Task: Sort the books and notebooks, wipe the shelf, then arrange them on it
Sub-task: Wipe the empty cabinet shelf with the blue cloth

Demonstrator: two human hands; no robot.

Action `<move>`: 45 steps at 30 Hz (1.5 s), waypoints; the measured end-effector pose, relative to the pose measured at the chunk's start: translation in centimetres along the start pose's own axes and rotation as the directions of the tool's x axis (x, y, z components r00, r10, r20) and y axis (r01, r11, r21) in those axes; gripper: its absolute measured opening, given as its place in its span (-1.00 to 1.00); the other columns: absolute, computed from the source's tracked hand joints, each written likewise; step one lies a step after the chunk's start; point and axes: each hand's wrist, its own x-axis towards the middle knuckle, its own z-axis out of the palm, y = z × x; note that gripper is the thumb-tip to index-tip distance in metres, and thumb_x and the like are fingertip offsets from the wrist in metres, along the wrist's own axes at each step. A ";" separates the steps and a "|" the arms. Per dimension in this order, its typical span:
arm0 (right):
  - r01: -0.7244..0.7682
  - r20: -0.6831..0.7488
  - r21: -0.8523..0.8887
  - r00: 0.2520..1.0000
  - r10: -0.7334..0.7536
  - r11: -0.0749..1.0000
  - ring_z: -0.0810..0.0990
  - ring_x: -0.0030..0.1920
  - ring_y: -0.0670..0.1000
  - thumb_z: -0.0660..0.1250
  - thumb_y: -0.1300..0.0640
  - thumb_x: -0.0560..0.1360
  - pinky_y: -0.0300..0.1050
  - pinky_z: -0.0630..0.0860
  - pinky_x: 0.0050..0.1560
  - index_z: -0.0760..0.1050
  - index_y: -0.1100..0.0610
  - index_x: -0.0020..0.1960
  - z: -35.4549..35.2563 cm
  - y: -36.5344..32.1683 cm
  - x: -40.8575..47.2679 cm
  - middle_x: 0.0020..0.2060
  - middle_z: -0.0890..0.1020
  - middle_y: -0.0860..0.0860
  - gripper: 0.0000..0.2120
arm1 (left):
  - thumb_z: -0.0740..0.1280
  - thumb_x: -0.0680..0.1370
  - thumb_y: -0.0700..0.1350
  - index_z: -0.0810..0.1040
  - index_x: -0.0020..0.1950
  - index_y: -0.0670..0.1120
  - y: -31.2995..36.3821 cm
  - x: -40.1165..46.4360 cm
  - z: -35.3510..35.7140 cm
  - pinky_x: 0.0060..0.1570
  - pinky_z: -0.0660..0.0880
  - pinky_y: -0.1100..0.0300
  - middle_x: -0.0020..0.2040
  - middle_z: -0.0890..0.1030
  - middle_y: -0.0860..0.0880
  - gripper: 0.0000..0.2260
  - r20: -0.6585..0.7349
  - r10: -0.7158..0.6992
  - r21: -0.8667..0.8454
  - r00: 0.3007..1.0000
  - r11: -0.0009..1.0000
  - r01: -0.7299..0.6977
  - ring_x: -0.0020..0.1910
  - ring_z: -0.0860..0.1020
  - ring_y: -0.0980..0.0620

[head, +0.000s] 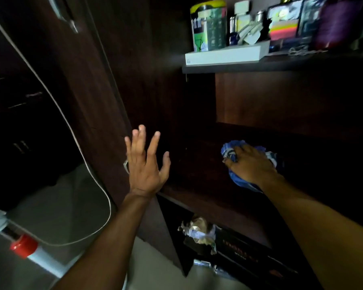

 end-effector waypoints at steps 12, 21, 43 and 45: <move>0.023 -0.042 0.056 0.999 -0.020 0.998 0.30 0.46 0.23 0.20 -0.19 0.62 0.12 0.20 0.51 0.49 0.15 0.39 0.4 -1.6 18.7 0.44 0.30 0.15 -0.48 | 0.28 0.61 -0.27 0.42 0.44 -0.36 -0.4 -0.7 2.0 0.57 -0.04 -0.20 0.59 -0.10 -0.32 -0.60 -0.022 -0.102 -0.050 0.994 0.994 0.101 0.62 -0.23 -0.05; 0.111 -0.034 0.116 0.994 -0.108 0.987 0.52 0.28 0.24 0.04 -0.39 0.31 0.17 0.38 0.38 0.55 0.12 0.26 1.2 -3.5 16.1 0.26 0.54 0.13 -0.22 | 0.30 0.57 -0.37 0.54 0.39 -0.27 -0.6 -1.1 2.1 0.57 -0.02 -0.22 0.64 -0.29 0.07 -0.63 -0.035 -0.076 -0.078 0.996 0.994 0.073 0.63 -0.21 -0.07; 0.454 -0.022 0.254 0.885 -0.464 0.854 0.57 0.12 0.14 0.30 0.05 0.64 -0.04 0.47 0.09 0.48 0.18 0.36 0.9 -7.8 -10.8 0.17 0.56 0.10 -0.66 | 0.22 0.70 -0.03 0.31 0.56 -0.13 8.7 -1.0 -7.4 0.60 -0.12 0.00 0.56 0.33 -0.12 -0.56 0.694 -0.115 -0.178 0.711 0.929 0.325 0.60 0.20 -0.07; 0.373 -0.040 0.260 0.926 -0.376 0.891 0.58 0.14 0.14 0.30 0.01 0.64 -0.07 0.44 0.10 0.51 0.18 0.33 0.0 -2.9 -11.6 0.20 0.56 0.11 -0.65 | 0.21 0.70 0.03 0.32 0.54 -0.10 11.9 -0.4 -6.0 0.58 -0.09 -0.02 0.49 0.42 -0.08 -0.57 0.768 -0.055 -0.222 0.638 0.912 0.345 0.53 0.31 -0.05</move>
